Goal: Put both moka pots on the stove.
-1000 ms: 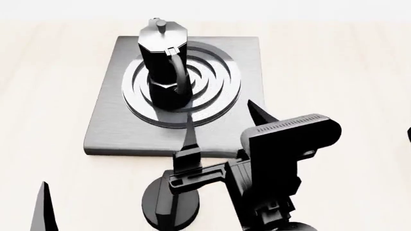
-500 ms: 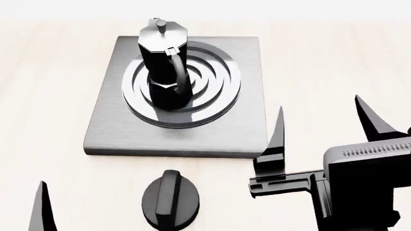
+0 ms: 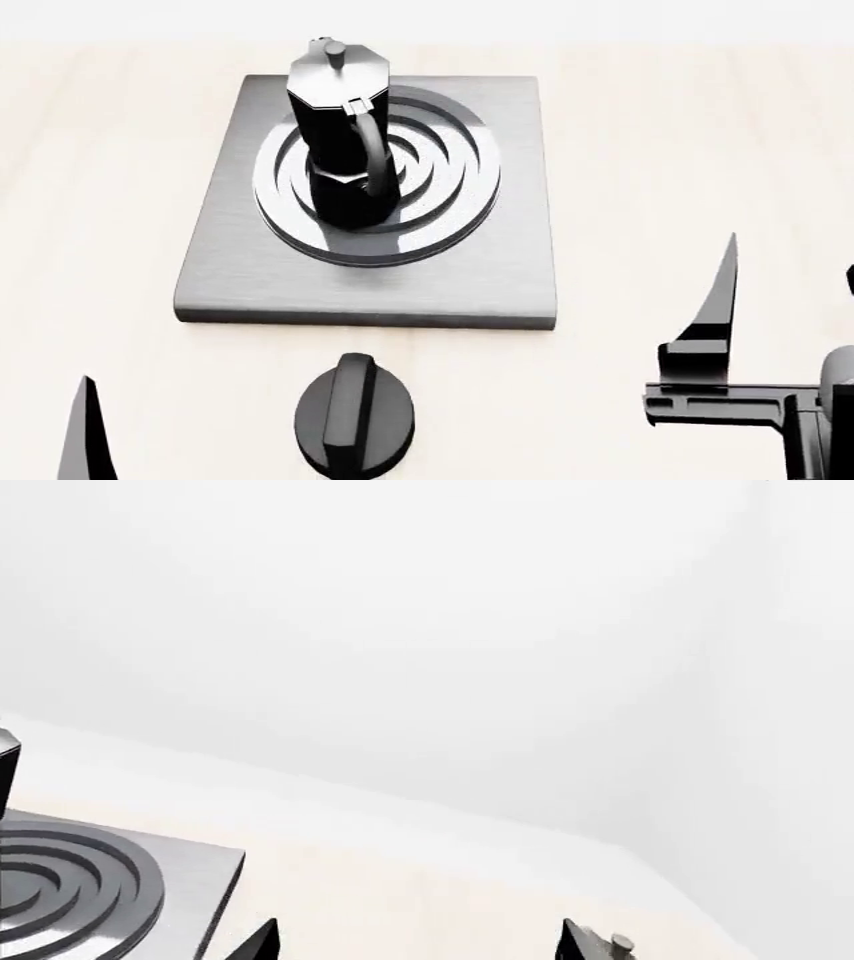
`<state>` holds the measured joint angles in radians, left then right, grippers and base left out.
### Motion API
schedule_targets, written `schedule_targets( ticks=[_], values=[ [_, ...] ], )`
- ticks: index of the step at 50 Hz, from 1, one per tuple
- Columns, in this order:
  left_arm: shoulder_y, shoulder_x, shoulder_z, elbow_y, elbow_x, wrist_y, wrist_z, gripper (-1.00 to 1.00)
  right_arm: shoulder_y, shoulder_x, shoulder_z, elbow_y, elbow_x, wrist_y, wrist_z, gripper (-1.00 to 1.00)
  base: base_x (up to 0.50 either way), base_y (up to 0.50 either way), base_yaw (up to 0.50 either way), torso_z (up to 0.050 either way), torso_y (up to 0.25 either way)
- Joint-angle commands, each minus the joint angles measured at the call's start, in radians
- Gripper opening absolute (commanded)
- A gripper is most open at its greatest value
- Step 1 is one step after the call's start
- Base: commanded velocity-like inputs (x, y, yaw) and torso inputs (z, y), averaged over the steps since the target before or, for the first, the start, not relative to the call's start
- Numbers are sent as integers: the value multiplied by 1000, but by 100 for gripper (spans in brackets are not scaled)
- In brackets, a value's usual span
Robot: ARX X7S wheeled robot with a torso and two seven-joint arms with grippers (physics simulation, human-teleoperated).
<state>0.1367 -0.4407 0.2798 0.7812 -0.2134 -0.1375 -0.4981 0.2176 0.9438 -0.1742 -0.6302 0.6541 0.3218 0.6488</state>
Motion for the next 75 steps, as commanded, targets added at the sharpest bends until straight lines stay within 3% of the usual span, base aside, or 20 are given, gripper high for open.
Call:
schedule_targets(
  ticks=[1, 19, 46, 61, 75],
  values=[
    [0, -3, 2, 7, 0, -2, -4, 100, -57, 41, 66, 3, 22, -24, 18, 100, 0, 0, 0, 0, 0],
    [2, -6, 6, -7, 2, 15, -4, 100, -108, 104, 167, 29, 66, -13, 36, 100, 0, 0, 0, 0, 0],
    [-2, -9, 12, -18, 1, 22, -8, 100, -30, 130, 138, 182, 149, 112, -10, 100, 0, 0, 0, 0, 0],
    [-3, -11, 15, -17, 0, 21, -12, 100, 110, 173, 117, 288, 239, 218, -102, 100, 0, 0, 0, 0, 0],
    [-7, -14, 16, -19, -2, 20, -15, 100, 229, 126, 53, 519, 210, 221, -243, 100, 0, 0, 0, 0, 0]
  ],
)
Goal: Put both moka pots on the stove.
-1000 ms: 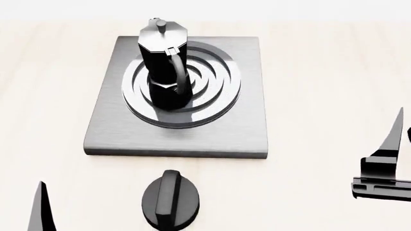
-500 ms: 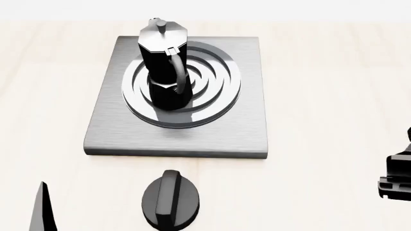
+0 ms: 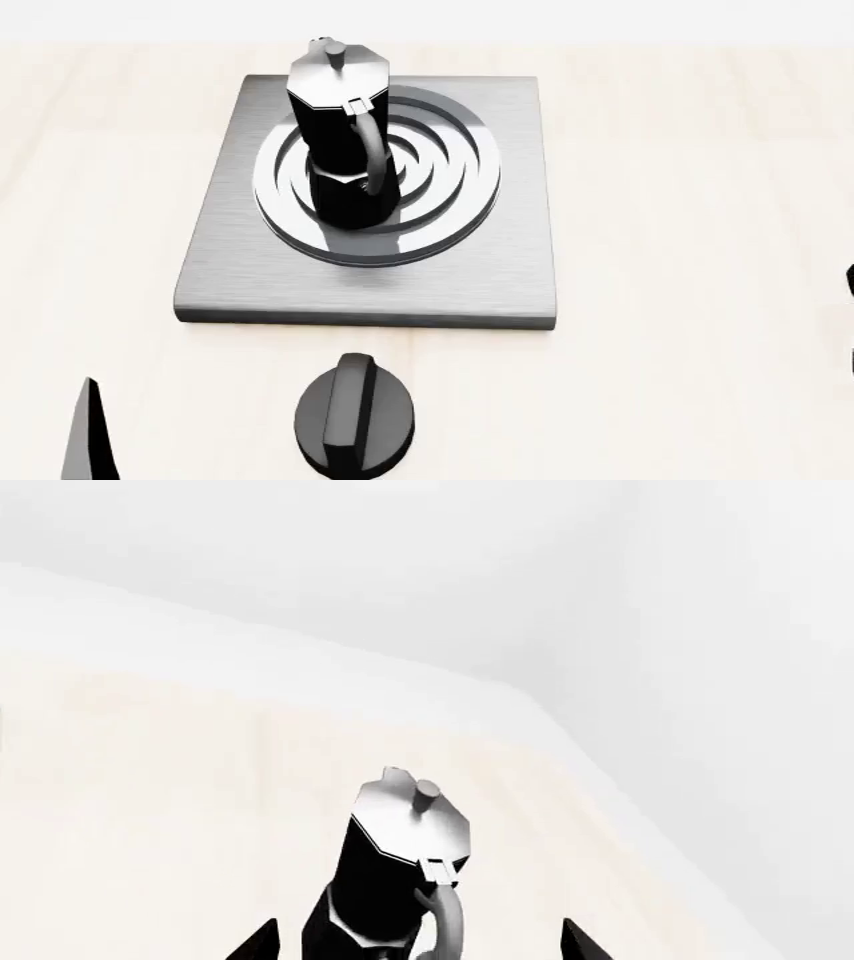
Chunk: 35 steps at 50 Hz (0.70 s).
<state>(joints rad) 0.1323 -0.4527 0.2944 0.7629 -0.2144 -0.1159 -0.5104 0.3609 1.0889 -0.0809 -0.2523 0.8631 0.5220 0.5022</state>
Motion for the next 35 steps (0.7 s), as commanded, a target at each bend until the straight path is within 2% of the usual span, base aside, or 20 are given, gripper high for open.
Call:
schedule_targets(
  ticks=[1, 15, 26, 35],
  values=[
    [-3, -1, 5, -2, 0, -2, -1, 100, 93, -20, -44, 148, -3, 22, -99, 100, 0, 0, 0, 0, 0],
    [-5, -3, 5, -12, -2, 8, -1, 100, 275, -53, -135, 329, -59, 40, -279, 100, 0, 0, 0, 0, 0],
    [-7, -4, 13, -12, 5, 5, -4, 100, 293, -70, -149, 485, -75, -50, -453, 100, 0, 0, 0, 0, 0],
    [-10, -3, 23, -9, 10, -1, -6, 100, 304, -85, -127, 591, -47, -72, -521, 100, 0, 0, 0, 0, 0]
  ],
)
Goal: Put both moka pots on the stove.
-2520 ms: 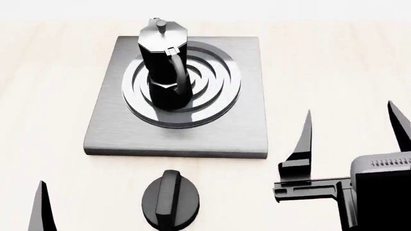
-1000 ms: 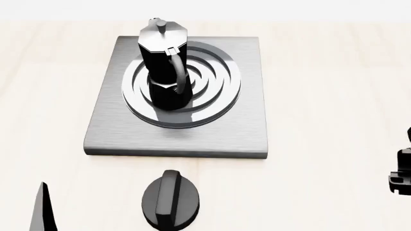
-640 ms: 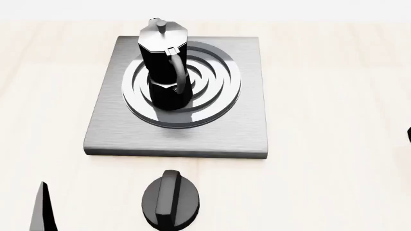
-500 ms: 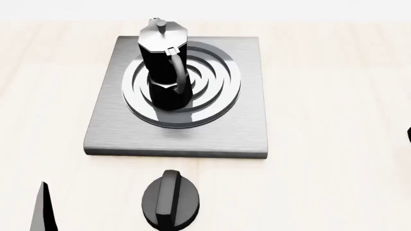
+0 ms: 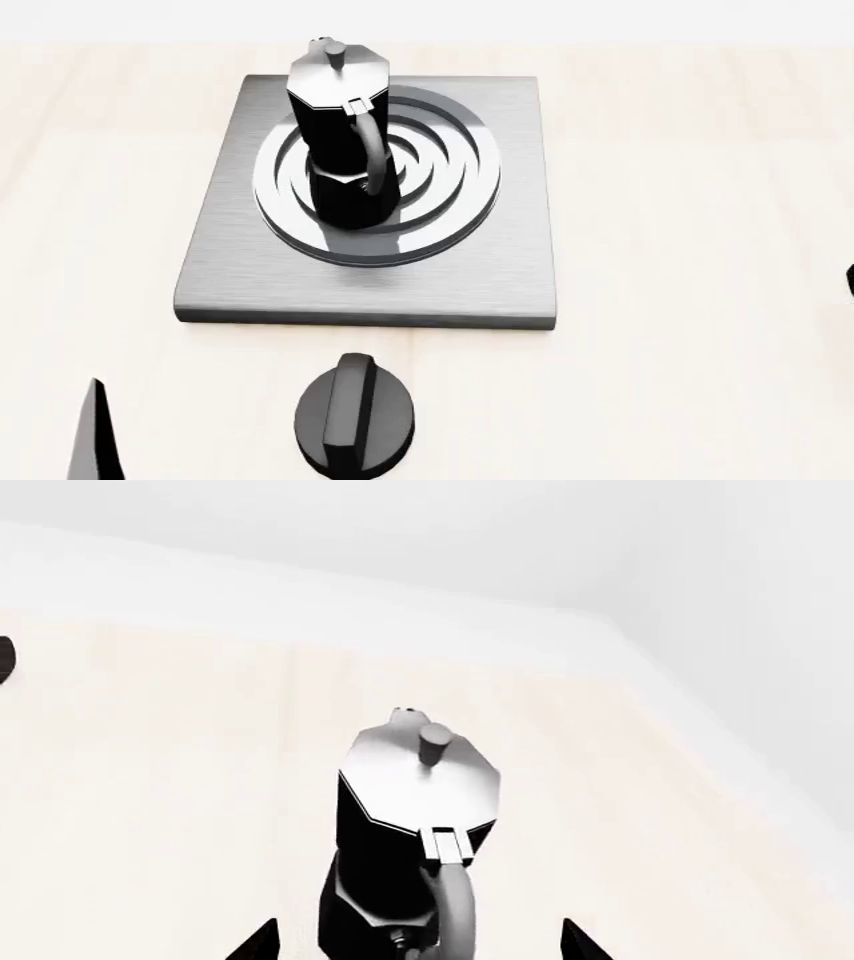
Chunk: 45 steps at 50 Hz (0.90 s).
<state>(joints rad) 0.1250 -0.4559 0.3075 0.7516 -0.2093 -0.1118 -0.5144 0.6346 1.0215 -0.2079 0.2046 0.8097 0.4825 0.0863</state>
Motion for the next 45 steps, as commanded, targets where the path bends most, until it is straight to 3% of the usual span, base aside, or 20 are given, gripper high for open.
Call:
schedule_targets(
  ticks=[1, 16, 45],
  values=[
    [-3, 1, 12, 4, 7, -7, -3, 100, 32, -20, 0, 152, 4, -41, -118, 100, 0, 0, 0, 0, 0],
    [-8, -3, 18, 23, 6, -34, -11, 100, 60, -41, 0, 198, -25, -82, -126, 100, 0, 0, 0, 0, 0],
    [-12, -2, 33, 1, 12, -20, -11, 100, 221, -213, -97, 509, -199, -237, -176, 100, 0, 0, 0, 0, 0]
  ],
)
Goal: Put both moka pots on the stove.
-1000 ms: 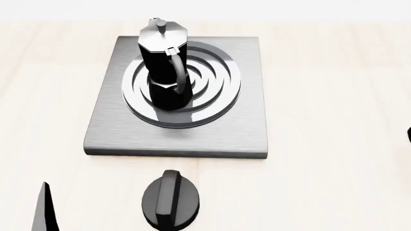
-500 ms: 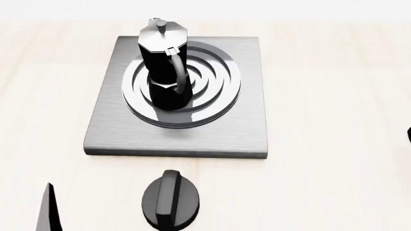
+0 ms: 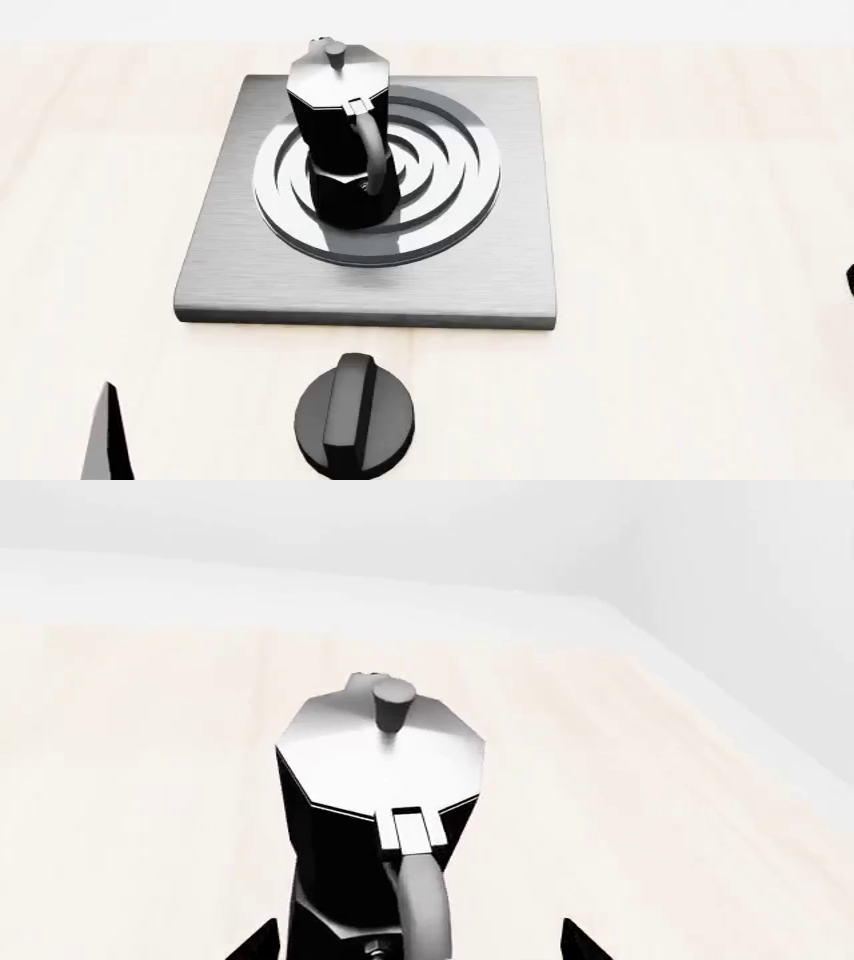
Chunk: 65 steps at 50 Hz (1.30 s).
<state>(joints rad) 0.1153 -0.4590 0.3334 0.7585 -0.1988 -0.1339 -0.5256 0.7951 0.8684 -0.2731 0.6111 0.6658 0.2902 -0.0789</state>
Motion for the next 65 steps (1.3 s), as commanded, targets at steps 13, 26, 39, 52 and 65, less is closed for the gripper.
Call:
schedule_targets(
  ticks=[13, 26, 39, 52, 65],
  values=[
    [-4, 1, 9, -12, 0, 6, -2, 100, 114, -96, -59, 174, -97, -72, -23, 100, 0, 0, 0, 0, 0],
    [-7, 0, 14, -20, 0, 9, -2, 100, 112, -115, -60, 247, -111, -108, -28, 100, 0, 0, 0, 0, 0],
    [-12, -1, 20, -18, 1, 2, -4, 100, 128, -120, -58, 284, -121, -126, -24, 100, 0, 0, 0, 0, 0],
    [-11, -4, 20, -20, 0, 8, -7, 100, 133, -131, -57, 288, -121, -125, -22, -100, 0, 0, 0, 0, 0],
    [-11, -5, 21, -19, -2, 8, -10, 100, 160, -154, -65, 319, -140, -170, -39, -100, 0, 0, 0, 0, 0]
  ],
)
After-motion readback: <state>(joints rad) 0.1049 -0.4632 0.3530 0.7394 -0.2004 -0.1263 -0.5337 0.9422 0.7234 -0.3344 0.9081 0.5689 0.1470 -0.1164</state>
